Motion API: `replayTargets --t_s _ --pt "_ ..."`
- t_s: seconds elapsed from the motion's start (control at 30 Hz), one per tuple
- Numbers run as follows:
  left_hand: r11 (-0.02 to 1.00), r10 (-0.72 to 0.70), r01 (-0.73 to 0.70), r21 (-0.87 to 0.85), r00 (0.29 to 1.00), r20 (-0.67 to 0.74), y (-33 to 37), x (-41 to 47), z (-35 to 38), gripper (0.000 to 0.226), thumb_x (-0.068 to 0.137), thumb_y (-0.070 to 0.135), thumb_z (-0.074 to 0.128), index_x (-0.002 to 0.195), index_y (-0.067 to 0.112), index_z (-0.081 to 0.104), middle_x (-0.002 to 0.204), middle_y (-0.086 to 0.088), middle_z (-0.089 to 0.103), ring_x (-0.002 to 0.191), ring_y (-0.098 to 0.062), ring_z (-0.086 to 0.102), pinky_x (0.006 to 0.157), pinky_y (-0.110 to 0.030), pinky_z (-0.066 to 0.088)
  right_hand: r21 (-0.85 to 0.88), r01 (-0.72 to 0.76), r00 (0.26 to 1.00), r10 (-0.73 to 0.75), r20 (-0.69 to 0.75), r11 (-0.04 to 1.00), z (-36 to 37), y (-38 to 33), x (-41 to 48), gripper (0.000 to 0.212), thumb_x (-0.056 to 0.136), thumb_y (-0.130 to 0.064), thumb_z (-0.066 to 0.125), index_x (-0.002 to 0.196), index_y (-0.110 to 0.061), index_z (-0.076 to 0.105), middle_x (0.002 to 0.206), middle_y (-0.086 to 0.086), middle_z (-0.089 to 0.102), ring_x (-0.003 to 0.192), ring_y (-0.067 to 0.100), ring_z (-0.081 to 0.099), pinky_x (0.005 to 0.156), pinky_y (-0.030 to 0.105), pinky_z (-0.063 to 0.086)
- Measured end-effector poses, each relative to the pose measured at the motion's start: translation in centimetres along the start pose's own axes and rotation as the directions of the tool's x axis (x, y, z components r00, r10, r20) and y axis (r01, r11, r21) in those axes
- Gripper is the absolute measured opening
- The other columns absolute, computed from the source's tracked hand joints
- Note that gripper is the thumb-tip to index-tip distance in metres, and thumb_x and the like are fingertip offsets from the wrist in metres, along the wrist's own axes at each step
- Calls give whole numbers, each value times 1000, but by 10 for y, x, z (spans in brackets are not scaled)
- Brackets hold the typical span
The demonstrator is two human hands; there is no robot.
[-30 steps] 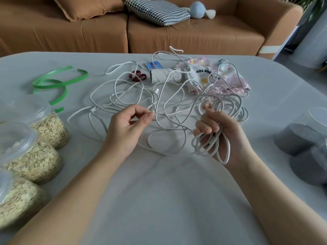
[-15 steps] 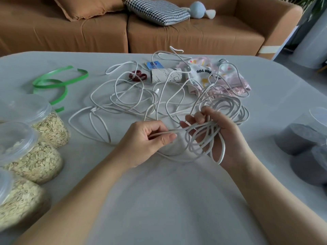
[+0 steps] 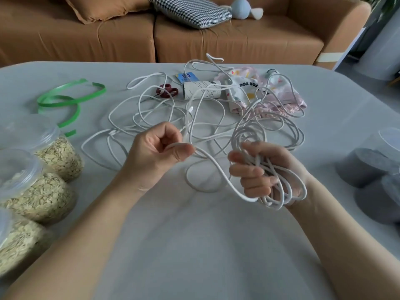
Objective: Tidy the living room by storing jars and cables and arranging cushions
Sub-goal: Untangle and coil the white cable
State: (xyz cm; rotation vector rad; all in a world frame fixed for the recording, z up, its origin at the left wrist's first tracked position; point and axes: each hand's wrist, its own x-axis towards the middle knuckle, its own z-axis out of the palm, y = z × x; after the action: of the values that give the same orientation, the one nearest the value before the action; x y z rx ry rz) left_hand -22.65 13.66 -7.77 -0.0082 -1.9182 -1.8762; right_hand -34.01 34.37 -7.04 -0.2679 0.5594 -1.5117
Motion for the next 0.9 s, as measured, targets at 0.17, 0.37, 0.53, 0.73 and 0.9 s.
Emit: replayTargets --t_s 0.17,0.37,0.53,0.73,0.9 --pt "991 50 -48 127 999 -12 -4 3 -9 19 63 42 83 69 30 69 64 17 62 61 4 51 61 -8 40 -123 -76 997 76 -3 989 -2 3 -3 21 92 -21 60 96 -10 41 112 21 61 40 12 50 49 27 48" --pt "975 61 -78 207 994 90 -9 0 -2 9 75 20 76 77 26 69 74 16 69 72 4 61 71 -10 45 -283 -39 997 54 45 958 2 11 -2 30 92 -29 62 101 -13 38 106 21 67 38 6 48 46 23 47" --pt "963 48 -78 258 991 121 -11 -3 6 12 70 36 75 73 25 71 72 2 68 70 -7 59 70 -21 47 -359 -28 995 60 80 933 5 20 1 39 85 -30 72 96 -15 37 60 2 56 37 5 42 42 21 42" --pt "942 46 -59 329 998 50 -14 -3 3 25 79 45 68 72 21 64 71 -1 62 73 -8 57 74 -20 44 -409 203 977 -211 27 890 4 20 4 21 79 -16 71 96 -14 58 48 -2 46 42 12 39 55 27 48" --pt "938 39 -47 343 999 30 -13 -3 1 32 87 46 58 89 15 68 92 4 72 98 -10 65 91 -26 46 -258 561 824 -562 79 787 5 14 9 15 85 -13 64 95 -17 53 53 -5 46 58 13 44 75 30 50"
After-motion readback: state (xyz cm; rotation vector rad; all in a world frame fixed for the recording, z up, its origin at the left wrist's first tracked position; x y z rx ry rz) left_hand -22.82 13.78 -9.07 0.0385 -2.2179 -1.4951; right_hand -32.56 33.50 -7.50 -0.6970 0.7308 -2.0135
